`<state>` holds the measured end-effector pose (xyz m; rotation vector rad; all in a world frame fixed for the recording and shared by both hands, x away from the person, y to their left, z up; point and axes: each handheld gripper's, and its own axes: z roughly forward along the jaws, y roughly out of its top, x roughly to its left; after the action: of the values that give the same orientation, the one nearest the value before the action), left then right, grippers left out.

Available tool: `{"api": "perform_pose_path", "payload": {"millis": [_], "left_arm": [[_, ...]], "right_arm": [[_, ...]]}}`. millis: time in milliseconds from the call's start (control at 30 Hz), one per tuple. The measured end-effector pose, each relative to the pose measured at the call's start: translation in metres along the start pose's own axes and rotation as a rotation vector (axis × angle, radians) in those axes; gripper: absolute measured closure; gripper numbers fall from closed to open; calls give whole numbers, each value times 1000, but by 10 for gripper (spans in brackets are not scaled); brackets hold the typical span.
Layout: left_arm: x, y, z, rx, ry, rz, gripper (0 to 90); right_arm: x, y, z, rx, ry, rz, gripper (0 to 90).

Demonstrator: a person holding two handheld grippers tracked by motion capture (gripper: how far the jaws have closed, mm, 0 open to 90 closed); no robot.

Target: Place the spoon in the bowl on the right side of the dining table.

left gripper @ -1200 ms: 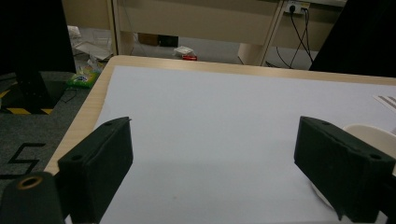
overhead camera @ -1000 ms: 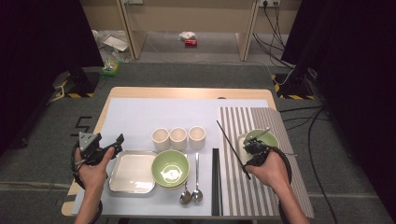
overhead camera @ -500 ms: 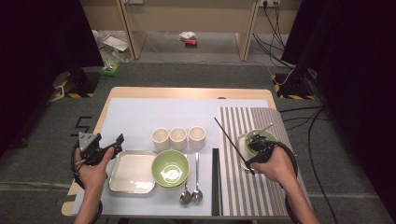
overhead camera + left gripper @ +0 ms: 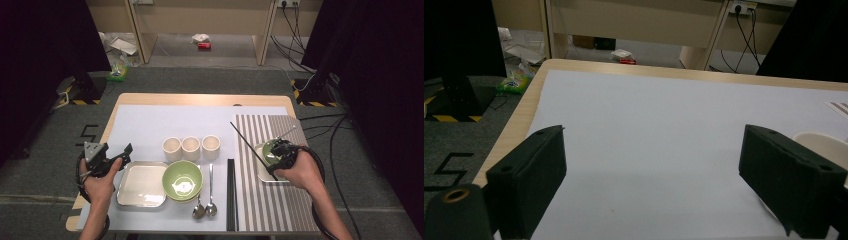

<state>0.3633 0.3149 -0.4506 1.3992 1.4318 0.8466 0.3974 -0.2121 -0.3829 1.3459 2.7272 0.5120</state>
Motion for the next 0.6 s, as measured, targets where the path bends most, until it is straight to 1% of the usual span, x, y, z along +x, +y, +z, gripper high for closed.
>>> {"api": "perform_pose_path", "payload": {"millis": [33,100,167,267,300,333,400,433,467,533,600], "left_arm": [[0,0,0,1,0,0,106],[0,0,0,1,0,0,106],[0,0,0,1,1,-1,106],[0,0,0,1,1,-1,107],[0,0,0,1,1,-1,106],[0,0,0,1,1,-1,106],[0,0,0,0,1,-2,107],[0,0,0,0,2,-2,106],[0,0,0,1,2,-2,106],[0,0,1,1,1,1,106],[0,0,1,2,0,1,106]], "right_arm": [[-1,0,-1,5,-3,-3,861],[-3,1,-3,1,-10,-24,861],[-4,3,-5,-1,-8,-24,861],[-7,5,-8,-7,-19,-58,861],[-7,5,-9,0,-20,-53,861],[-8,6,-9,-1,-17,-64,861],[-10,7,-11,10,-29,-78,861],[-12,8,-12,2,-34,-92,861],[-12,9,-13,9,-46,-90,861],[-15,11,-15,10,-55,-110,861],[-17,13,-16,16,-67,-116,861]]}}
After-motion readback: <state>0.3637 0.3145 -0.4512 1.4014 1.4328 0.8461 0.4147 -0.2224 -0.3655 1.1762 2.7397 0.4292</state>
